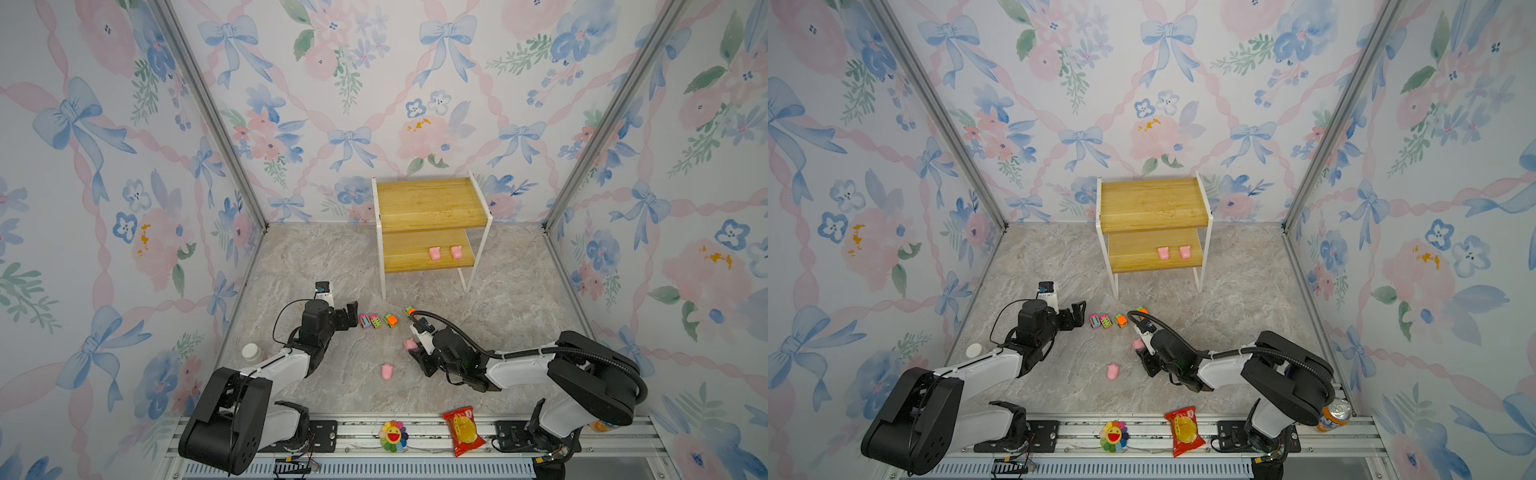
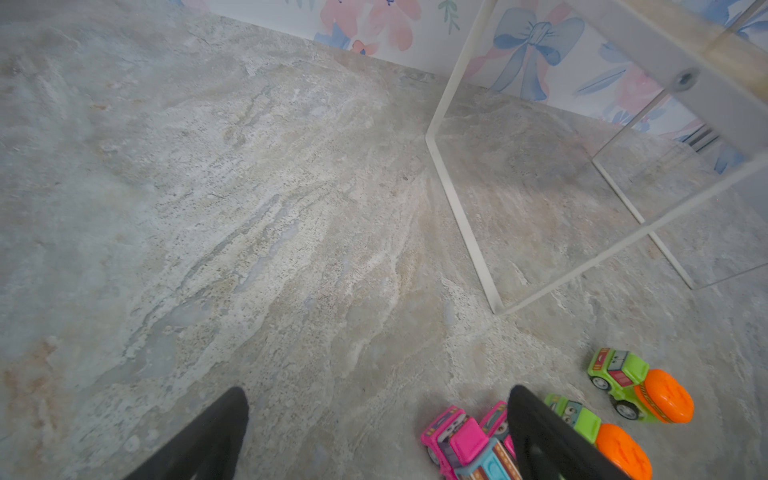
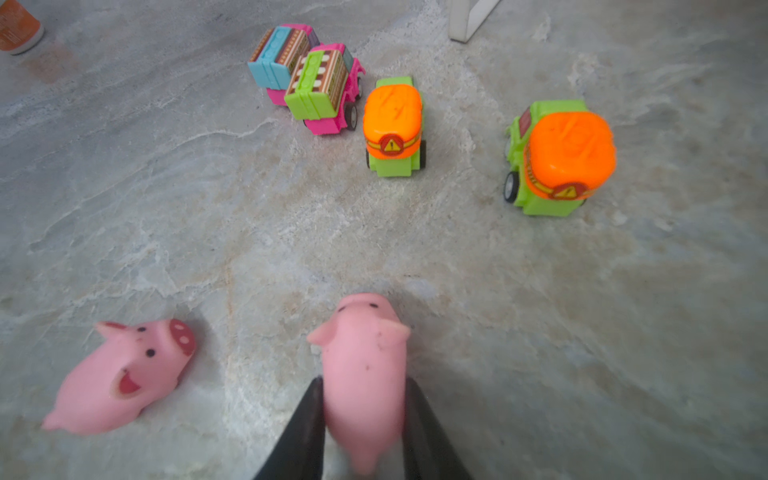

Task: Place and organize the plastic toys onto the shelf
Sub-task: 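Close the right gripper on the pink pig and lift it, then carry the pink pig with the right gripper to the lower shelf edge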

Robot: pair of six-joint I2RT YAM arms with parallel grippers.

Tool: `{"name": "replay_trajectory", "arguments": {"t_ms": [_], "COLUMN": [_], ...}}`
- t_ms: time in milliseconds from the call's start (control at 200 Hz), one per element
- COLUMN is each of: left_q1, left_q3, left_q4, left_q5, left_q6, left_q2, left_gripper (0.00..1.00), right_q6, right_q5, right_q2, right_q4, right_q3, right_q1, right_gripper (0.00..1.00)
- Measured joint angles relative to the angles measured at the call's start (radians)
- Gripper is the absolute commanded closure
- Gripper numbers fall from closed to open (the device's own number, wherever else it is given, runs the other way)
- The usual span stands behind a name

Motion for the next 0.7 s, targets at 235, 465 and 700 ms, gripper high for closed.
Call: {"name": "replay_trajectory", "arguments": {"t_ms": [235, 465, 700], "left_q1": [0.000, 0.000, 0.000], "left_q3": [0.000, 0.000, 0.029], "left_q4": [0.000, 0.000, -0.004], "left_q5": [0.000, 0.000, 0.009], "left_q6": [0.000, 0.000, 0.001], "left_q2": [-0.005, -0.004, 0.018], "left_gripper": [0.02, 0.02, 0.02], "right_q6": [0.000, -0.017, -0.047], "right_q5": [0.015, 0.094, 0.197], "right_q2": [-0.079, -0.131, -0.130], "right_q4": [-0.056, -0.092, -0.092], "right_q3": [0.017, 0.138, 0.285], "right_q1": [0.000, -0.004, -0.063], "right_gripper": [0.68, 0.67, 0.66]}}
